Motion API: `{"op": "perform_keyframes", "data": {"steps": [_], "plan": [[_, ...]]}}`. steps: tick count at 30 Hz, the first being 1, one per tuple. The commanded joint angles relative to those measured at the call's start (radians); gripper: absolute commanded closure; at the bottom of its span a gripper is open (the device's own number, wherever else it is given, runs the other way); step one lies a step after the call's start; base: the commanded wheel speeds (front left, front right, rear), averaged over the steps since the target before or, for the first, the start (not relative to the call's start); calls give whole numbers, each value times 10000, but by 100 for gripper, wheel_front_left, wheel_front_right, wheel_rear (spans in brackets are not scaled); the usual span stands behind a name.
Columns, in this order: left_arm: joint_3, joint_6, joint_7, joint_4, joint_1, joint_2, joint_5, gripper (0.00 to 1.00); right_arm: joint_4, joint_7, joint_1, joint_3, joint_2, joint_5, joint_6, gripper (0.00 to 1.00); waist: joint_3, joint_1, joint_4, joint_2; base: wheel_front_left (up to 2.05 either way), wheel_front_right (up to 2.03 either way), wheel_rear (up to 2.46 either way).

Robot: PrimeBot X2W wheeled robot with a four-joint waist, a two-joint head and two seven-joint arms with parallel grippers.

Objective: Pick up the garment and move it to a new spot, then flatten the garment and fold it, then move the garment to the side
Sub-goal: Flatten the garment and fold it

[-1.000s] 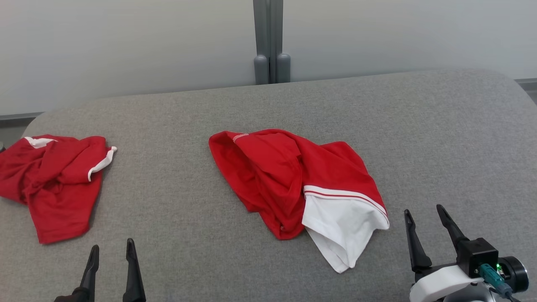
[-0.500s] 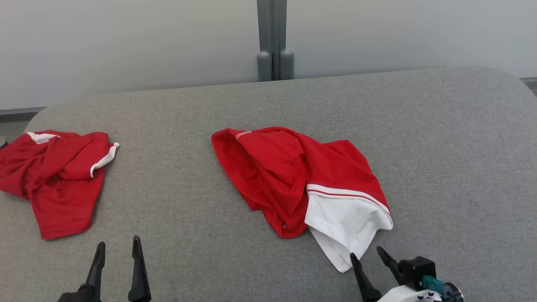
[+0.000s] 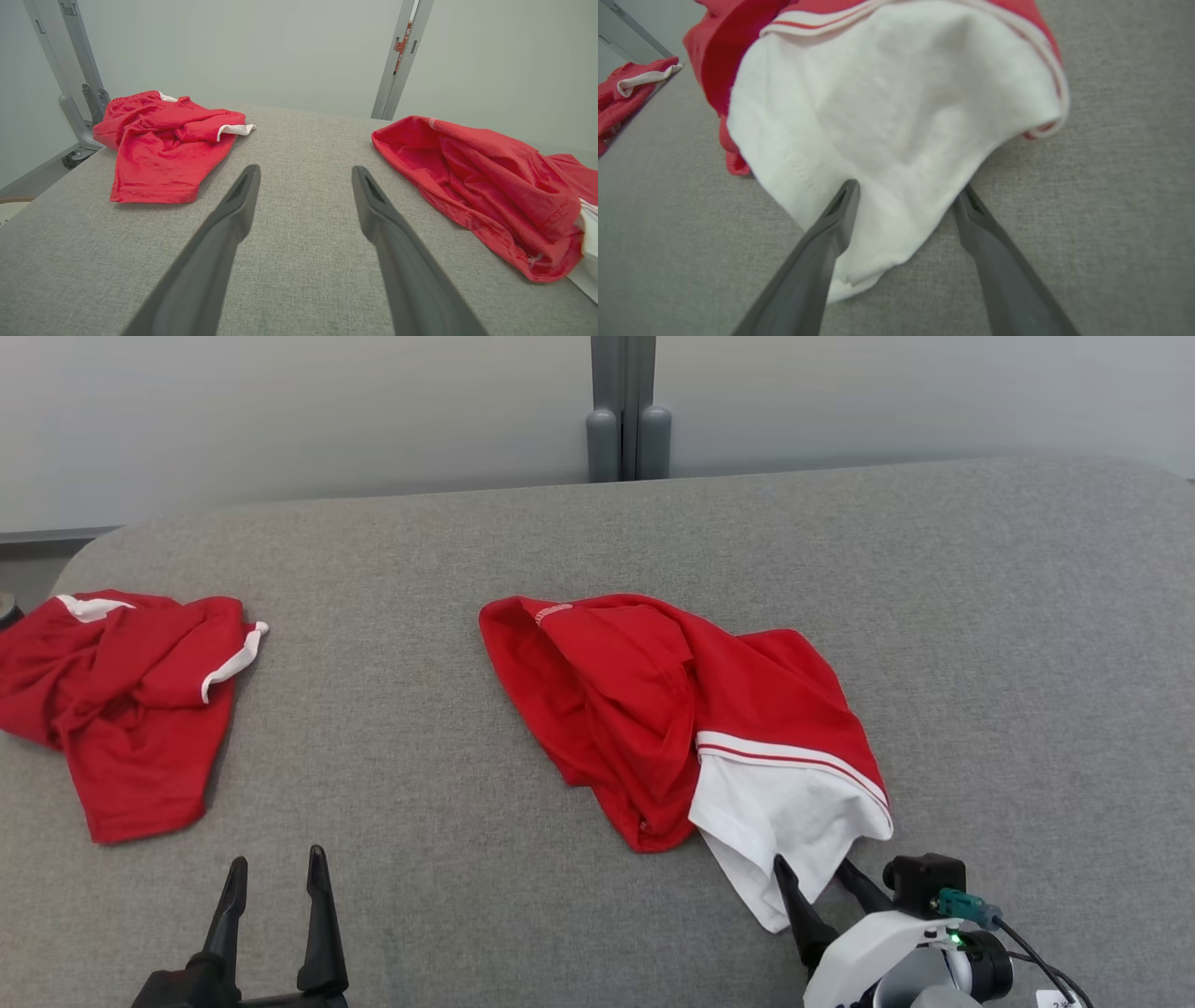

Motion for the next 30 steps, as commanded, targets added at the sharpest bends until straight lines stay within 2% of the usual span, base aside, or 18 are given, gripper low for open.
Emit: {"op": "perform_keyframes", "data": {"steps": [1, 2, 3, 4, 6, 7, 8, 11, 15, 20, 25, 30], "plan": [[-7, 19, -5, -6, -209, 8, -41, 0, 122, -100, -173, -16, -31, 140, -5, 0, 84, 0, 27, -1, 0, 0, 0], [-6, 20, -5, 7, -231, 8, -41, 0, 190, -143, -249, -10, -30, 179, -5, 15, 110, 0, 25, -1, 0, 0, 0], [0, 19, -5, 17, -250, 8, -35, 0, 225, -172, -323, -29, -31, 204, -5, 24, 128, 0, 17, -1, 0, 0, 0], [6, 15, -5, 33, -279, 8, -26, 0, 283, -240, -393, -56, -33, 211, -5, 59, 146, 0, 6, -1, 0, 0, 0], [20, -4, -5, 61, -324, 8, -8, 0, 339, -310, -480, -80, -31, 225, -3, 79, 172, 0, -16, -1, 0, 0, 0], [27, -6, -5, 71, -343, 8, -5, 0, 353, -333, -501, -117, -33, 222, -3, 83, 180, 0, -31, -1, 0, 0, 0], [32, -1, -5, 82, -357, 8, -5, 0, 385, -361, -515, -143, -31, 180, -3, 92, 183, 0, -48, -1, 0, 0, 0], [-2, 43, -5, 100, -364, 8, -27, 0, 378, -424, -507, -245, -31, -26, -3, 100, 174, 0, -99, -1, 0, 0, 0], [-25, 85, -5, 105, -355, 8, -60, 0, 83, -467, -412, -409, -33, -159, -5, 100, 163, 0, -158, -1, 0, 0, 0], [-20, 91, -5, 113, -372, 8, -78, 0, -901, -458, -416, -607, -25, -448, -3, 100, 124, 0, -176, -1, 0, 0, 0], [-63, 162, -5, 110, -346, 6, -206, 0, -2691, 201, -640, -669, -28, -447, -3, 100, 41, 0, -158, -1, 0, 0, 0], [-208, 270, -5, 146, -202, 8, -345, 0, -4844, 1327, -849, -778, -32, -300, -3, 100, -170, 0, -125, -1, 0, 0, 0]]}}
